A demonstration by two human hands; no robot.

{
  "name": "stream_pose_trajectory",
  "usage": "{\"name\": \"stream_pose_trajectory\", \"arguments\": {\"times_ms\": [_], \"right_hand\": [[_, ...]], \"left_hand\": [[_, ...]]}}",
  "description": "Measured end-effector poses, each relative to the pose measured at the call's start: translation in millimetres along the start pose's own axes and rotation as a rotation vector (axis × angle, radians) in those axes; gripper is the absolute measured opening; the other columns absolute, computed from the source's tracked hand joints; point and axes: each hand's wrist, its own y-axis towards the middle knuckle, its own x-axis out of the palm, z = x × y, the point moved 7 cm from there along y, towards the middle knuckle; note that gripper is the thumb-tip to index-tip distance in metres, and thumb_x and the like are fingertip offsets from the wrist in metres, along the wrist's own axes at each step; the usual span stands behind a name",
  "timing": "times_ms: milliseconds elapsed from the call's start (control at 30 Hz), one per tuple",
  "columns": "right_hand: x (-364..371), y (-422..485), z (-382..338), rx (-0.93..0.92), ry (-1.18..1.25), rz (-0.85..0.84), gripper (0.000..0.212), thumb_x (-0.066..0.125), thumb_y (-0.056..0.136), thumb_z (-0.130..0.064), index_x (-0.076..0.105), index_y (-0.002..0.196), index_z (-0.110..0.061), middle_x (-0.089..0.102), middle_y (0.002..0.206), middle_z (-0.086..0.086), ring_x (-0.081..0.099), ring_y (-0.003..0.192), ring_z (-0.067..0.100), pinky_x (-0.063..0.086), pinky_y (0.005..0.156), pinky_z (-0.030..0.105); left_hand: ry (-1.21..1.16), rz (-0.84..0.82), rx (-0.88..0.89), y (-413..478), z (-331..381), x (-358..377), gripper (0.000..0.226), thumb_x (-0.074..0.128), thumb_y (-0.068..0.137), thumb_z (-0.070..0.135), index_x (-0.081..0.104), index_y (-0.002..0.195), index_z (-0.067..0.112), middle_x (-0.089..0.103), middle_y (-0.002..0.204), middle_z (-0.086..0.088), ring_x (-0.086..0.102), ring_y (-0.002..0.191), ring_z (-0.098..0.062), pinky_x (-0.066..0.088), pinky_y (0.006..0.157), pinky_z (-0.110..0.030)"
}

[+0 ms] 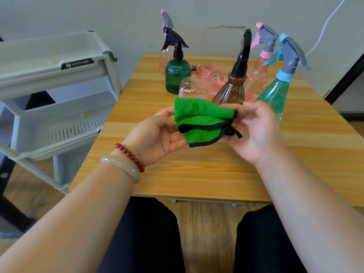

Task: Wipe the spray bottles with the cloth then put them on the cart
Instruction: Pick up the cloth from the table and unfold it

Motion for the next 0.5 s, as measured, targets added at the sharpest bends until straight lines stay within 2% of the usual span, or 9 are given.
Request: {"name": "stream_pose_trajectory", "arguments": {"times_ms": [67,100,167,200,267,300,367,400,500], "right_hand": [[-1,1,0,0.013,-0.082,0.037,0.067,0.034,0.101,-0.049,0.073,0.069,-0.005,0.074,0.093,0.012,0.068,0.083,0.027,0.055,0.068,0.033],[-2,4,0,0.002,-0.12,0.052,0.07,0.037,0.099,-0.055,0.071,0.06,-0.007,0.075,0.095,0.01,0.07,0.085,0.026,0.057,0.066,0.034],[-1,7,3,-0.036,-0.275,0.068,0.054,0.056,0.088,-0.052,0.069,0.052,-0.015,0.075,0.098,0.005,0.069,0.097,0.027,0.058,0.08,0.044],[1,7,5,-0.068,-0.389,0.069,0.039,0.067,0.08,-0.047,0.07,0.054,-0.018,0.075,0.099,0.002,0.067,0.103,0.027,0.054,0.091,0.049],[1,7,4,-0.167,-0.529,0.068,0.01,0.08,0.074,-0.028,0.073,0.067,-0.025,0.073,0.099,-0.002,0.065,0.104,0.023,0.05,0.098,0.049],[1,7,6,-0.193,-0.571,0.049,0.015,0.08,0.075,-0.015,0.073,0.078,-0.028,0.071,0.101,-0.002,0.064,0.103,0.02,0.052,0.096,0.043],[0,8,10,-0.169,-0.64,0.031,0.042,0.079,0.074,-0.002,0.068,0.103,-0.03,0.064,0.112,-0.005,0.06,0.104,0.012,0.052,0.089,0.029],[-2,9,11,-0.136,-0.651,0.05,0.048,0.081,0.071,-0.004,0.067,0.109,-0.031,0.064,0.116,-0.004,0.059,0.106,0.011,0.051,0.09,0.028],[-7,11,17,-0.047,-0.631,0.069,0.048,0.084,0.056,-0.019,0.071,0.102,-0.027,0.068,0.11,0.007,0.064,0.106,0.027,0.052,0.096,0.045]], "left_hand": [[-0.014,0.016,-0.031,-1,0,0,0.043,0.033,0.102,0.018,0.07,0.08,0.014,0.073,0.094,-0.017,0.074,0.079,-0.03,0.062,0.062,-0.034],[0.01,0.045,-0.037,-1,0,0,0.039,0.037,0.103,0.029,0.065,0.078,0.014,0.072,0.091,-0.017,0.074,0.076,-0.029,0.061,0.06,-0.033],[0.101,0.112,-0.011,1,1,-2,0.038,0.049,0.098,0.045,0.057,0.08,0.013,0.071,0.08,-0.011,0.073,0.072,-0.025,0.06,0.059,-0.032],[0.168,0.132,0.008,4,1,-3,0.035,0.055,0.094,0.044,0.057,0.082,0.011,0.07,0.076,-0.008,0.073,0.072,-0.023,0.06,0.062,-0.033],[0.288,0.148,0.05,7,-1,-3,0.018,0.064,0.092,0.026,0.058,0.088,0.01,0.07,0.082,-0.006,0.072,0.08,-0.022,0.062,0.068,-0.036],[0.323,0.162,0.068,7,-1,-3,0.009,0.063,0.093,0.014,0.057,0.087,0.011,0.068,0.086,-0.006,0.07,0.082,-0.021,0.062,0.069,-0.037],[0.343,0.178,0.096,8,-1,-4,0.022,0.057,0.092,-0.006,0.056,0.085,0.014,0.065,0.091,-0.007,0.068,0.081,-0.02,0.061,0.065,-0.037],[0.334,0.165,0.109,8,0,-4,0.028,0.053,0.091,-0.013,0.057,0.088,0.015,0.064,0.096,-0.008,0.068,0.083,-0.019,0.061,0.064,-0.037],[0.299,0.119,0.137,7,1,1,0.042,0.048,0.09,-0.018,0.06,0.108,0.018,0.064,0.113,-0.01,0.068,0.094,-0.022,0.062,0.075,-0.037]]}}
